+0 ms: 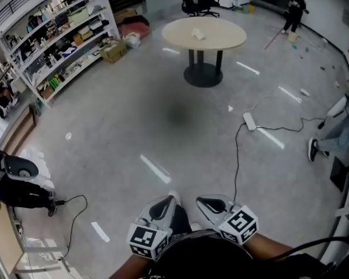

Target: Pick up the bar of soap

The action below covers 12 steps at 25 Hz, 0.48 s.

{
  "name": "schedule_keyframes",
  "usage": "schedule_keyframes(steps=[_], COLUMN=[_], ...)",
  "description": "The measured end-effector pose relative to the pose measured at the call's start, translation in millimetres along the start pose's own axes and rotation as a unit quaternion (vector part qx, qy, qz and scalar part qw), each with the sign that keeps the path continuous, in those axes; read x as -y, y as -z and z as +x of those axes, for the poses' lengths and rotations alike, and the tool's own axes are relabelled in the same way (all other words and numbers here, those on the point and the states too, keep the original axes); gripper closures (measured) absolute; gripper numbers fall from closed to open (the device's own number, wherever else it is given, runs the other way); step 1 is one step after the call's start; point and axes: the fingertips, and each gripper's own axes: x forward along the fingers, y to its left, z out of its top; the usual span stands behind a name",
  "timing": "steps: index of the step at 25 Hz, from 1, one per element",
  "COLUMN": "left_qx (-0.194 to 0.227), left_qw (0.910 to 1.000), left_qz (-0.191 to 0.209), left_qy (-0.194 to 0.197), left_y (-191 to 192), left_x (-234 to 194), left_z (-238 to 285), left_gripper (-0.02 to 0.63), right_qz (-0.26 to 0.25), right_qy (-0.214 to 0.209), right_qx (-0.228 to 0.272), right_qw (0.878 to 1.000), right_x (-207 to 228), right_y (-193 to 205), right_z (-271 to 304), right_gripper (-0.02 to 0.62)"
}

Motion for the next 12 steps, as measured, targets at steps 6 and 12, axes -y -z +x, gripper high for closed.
schedule_keyframes(steps=[6, 12], left_qx=[-0.011, -0.008], left_qw=[0.9917, 0.9835], left_qz=[0.046, 0.049], left_qy=[0.119, 0.174], left_y=[-29.6, -70.8], left_x=[33.0, 8.1], left_z=[88.0, 162.6], left_gripper=[0.598, 0.598], right_qz=[0.055, 0.071], right_qy=[0.116, 0.178], right_qx=[0.023, 0.030], right_qw=[0.991, 0.981], right_x=[79.6, 151.6], right_y=[-1.4, -39.6], right_z=[-33.3, -21.4], right_gripper=[0.591, 0.591])
